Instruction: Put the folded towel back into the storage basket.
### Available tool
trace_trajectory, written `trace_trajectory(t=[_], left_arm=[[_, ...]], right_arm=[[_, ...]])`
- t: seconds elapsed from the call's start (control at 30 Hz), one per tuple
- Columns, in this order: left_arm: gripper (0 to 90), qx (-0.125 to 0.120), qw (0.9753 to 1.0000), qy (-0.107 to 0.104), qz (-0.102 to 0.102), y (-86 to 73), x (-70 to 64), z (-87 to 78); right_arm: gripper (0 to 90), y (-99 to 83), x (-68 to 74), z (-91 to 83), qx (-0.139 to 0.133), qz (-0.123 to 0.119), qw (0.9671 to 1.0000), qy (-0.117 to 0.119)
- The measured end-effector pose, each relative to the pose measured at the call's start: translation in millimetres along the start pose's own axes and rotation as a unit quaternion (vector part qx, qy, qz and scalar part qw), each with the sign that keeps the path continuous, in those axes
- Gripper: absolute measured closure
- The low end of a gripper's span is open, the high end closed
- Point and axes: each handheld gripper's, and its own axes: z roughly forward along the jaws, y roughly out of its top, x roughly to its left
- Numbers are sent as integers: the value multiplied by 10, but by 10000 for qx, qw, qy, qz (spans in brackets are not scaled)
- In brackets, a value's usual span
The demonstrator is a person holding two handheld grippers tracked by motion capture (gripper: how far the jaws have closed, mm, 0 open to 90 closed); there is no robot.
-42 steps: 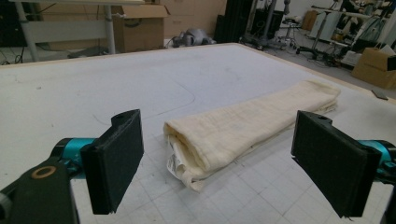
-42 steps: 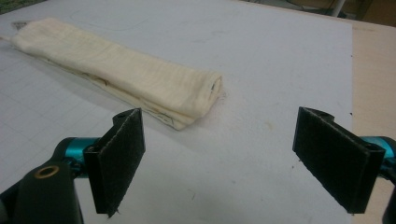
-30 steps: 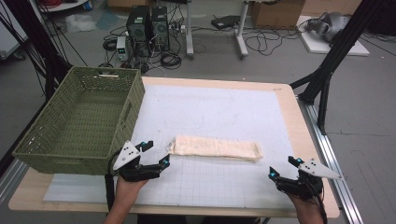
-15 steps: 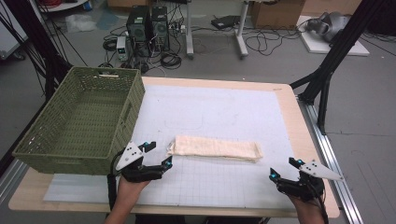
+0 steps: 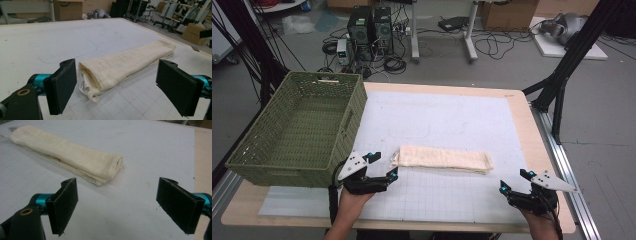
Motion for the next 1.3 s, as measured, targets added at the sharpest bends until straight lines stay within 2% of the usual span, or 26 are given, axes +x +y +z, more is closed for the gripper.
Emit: trace_trajectory(t=[0.17,0.27,0.37,0.5,0.7,0.83,0.97,1.0,1.03,1.13,1.17,1.2,1.23,1.27,1.3], left_arm=[[172,95,9999,-44,-64,37,14,26],[172,145,9997,-39,-185,68,27,37],[173,306,9994,-65,-150,135,23,84],[172,364,9992,-76,-141,216,14,127],[174,713,9972,-154,-146,360,23,283],[174,837,9963,-107,-168,386,31,361],[179,1172,9929,-61,-175,357,37,463],[185,1368,9904,33,-213,332,58,508],[198,1442,9891,103,-274,323,69,530],[219,1585,9865,205,-345,298,111,582],[227,1585,9865,205,-345,298,111,582],[231,1694,9845,262,-368,277,136,621],[242,1763,9832,296,-364,266,150,640],[257,1763,9832,296,-364,266,150,640],[269,1850,9812,372,-403,246,165,679]], right_arm=[[163,-9,-14,4,6,-23,10000,-35],[163,-11,-21,-2,-6,16,10000,-39],[163,-16,-29,-5,-7,59,10000,-31],[163,-16,-34,-3,-7,55,10000,-28],[163,-12,-30,14,16,15,10000,0],[164,-13,-37,16,9,32,10000,4],[164,-17,-41,14,40,64,10000,15],[164,-17,-43,14,33,54,10000,12],[165,-17,-41,14,38,62,10000,17],[166,-19,-45,25,32,25,10000,26],[166,-19,-45,25,32,25,10000,26],[166,-19,-39,27,56,59,10000,34],[166,-19,-38,28,59,68,10000,44],[166,-20,-38,31,65,62,9999,46],[166,-20,-43,35,52,46,10000,48]])
